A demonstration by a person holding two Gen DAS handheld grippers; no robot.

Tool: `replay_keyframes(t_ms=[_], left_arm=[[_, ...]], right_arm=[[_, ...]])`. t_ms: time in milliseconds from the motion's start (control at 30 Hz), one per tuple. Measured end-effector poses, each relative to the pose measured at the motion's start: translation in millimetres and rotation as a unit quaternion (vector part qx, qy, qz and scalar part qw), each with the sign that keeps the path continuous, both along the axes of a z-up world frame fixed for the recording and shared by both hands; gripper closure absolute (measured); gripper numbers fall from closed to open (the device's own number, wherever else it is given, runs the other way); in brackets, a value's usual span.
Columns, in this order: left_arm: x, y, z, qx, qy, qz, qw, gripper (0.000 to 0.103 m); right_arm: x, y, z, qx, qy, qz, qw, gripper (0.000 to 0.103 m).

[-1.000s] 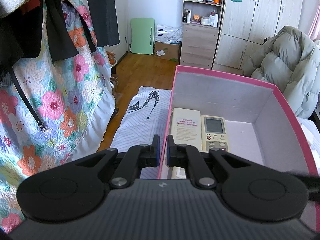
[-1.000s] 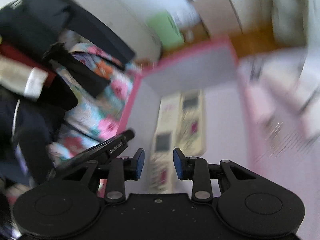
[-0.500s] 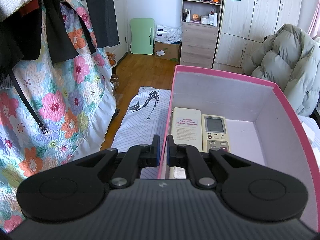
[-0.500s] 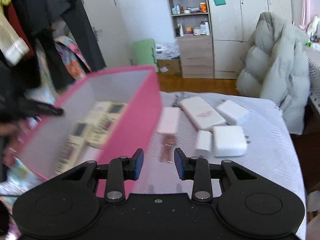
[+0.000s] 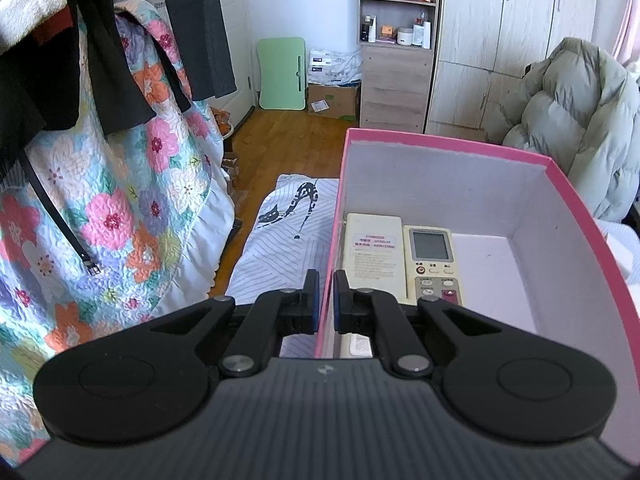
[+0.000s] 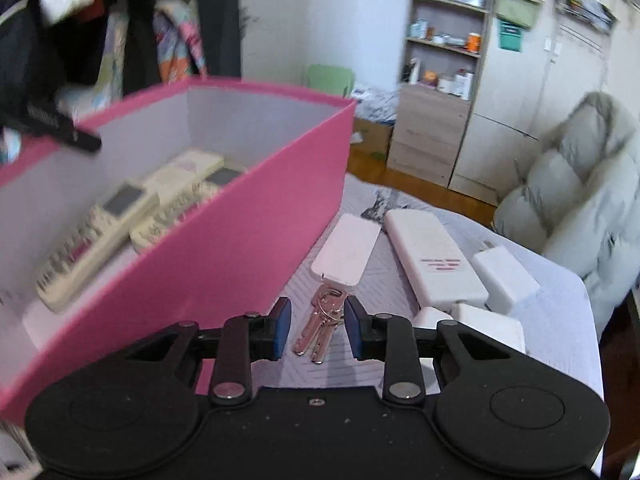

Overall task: Organize rigid objects
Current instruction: 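Move the right gripper to the silver keys and close on them, then carry the silver keys into the pink box and release them onto the remotes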

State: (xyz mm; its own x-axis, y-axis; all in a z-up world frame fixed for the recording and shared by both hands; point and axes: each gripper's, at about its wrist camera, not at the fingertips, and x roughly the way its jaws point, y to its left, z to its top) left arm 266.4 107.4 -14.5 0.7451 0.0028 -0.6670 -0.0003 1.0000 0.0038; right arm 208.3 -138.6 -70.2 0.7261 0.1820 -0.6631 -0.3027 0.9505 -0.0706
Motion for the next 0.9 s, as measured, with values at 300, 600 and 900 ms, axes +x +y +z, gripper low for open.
replay_keyframes(t_ms=[300, 600, 900], left_arm=[[1, 0, 1, 0.004, 0.001, 0.000, 1.0000, 0.097], [-1, 4, 0, -0.007, 0.002, 0.003, 1.0000, 0.097], [-1, 4, 0, -0.004, 0.003, 0.003, 1.0000, 0.097]], right_arm=[[21, -1, -17, 0.003, -0.003, -0.017, 1.000, 0.083], [1, -28, 7, 0.111, -0.017, -0.070, 0.991, 0.099], [-27, -37, 54, 0.147, -0.062, -0.062, 0.985, 0.099]])
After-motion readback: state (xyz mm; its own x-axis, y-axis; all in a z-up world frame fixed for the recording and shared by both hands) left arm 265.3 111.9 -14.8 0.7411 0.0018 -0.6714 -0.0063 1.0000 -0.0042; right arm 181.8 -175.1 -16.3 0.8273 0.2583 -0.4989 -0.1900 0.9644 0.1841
